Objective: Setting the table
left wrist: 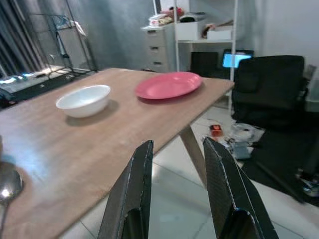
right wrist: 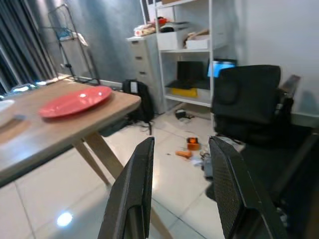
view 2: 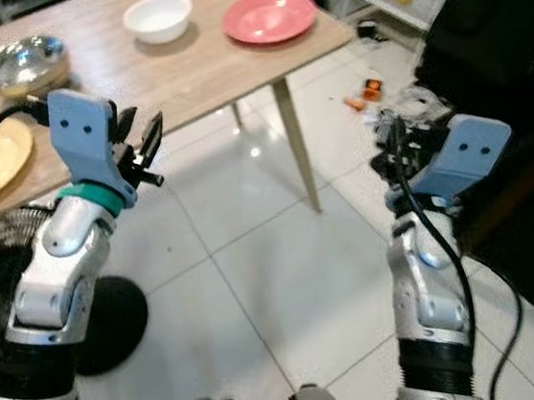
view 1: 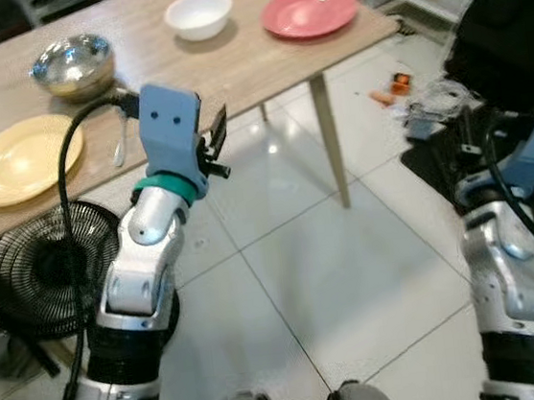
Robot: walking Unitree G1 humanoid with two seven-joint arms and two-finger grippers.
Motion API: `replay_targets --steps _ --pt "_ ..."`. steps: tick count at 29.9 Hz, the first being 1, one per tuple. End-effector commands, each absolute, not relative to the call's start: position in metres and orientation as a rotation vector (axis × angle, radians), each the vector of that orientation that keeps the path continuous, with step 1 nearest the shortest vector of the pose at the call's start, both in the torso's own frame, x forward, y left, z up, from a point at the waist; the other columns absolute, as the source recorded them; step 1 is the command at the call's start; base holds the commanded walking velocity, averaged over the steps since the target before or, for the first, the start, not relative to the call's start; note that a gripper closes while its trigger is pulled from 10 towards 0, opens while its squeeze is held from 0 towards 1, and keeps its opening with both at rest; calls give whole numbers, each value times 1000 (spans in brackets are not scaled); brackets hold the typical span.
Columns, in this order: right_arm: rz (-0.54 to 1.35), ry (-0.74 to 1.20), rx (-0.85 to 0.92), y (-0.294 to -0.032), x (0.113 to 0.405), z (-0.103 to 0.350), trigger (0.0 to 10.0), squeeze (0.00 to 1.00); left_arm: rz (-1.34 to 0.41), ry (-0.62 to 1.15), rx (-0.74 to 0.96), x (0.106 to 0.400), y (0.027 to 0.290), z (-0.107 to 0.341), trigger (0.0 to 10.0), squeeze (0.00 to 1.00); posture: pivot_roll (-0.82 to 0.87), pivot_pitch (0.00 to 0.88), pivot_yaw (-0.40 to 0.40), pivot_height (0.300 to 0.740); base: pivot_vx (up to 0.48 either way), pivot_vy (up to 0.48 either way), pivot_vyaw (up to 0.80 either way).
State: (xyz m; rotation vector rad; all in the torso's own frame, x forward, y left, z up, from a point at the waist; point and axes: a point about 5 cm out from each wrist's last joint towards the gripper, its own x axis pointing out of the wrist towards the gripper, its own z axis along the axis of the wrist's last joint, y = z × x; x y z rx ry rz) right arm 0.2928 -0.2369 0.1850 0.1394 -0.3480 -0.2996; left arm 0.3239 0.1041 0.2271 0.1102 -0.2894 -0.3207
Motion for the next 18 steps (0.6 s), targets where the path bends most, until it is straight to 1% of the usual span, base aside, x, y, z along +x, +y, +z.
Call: replay_targets --steps 1,18 --pt "-290 -335 148 -233 293 181 10000 0 -304 -272 122 324 109 222 10000 0 -15 33 116 740 -292 0 0" --pt "-297 -334 150 -234 294 181 10000 0 -311 -274 118 324 107 222 10000 0 -19 31 117 740 -292 0 0"
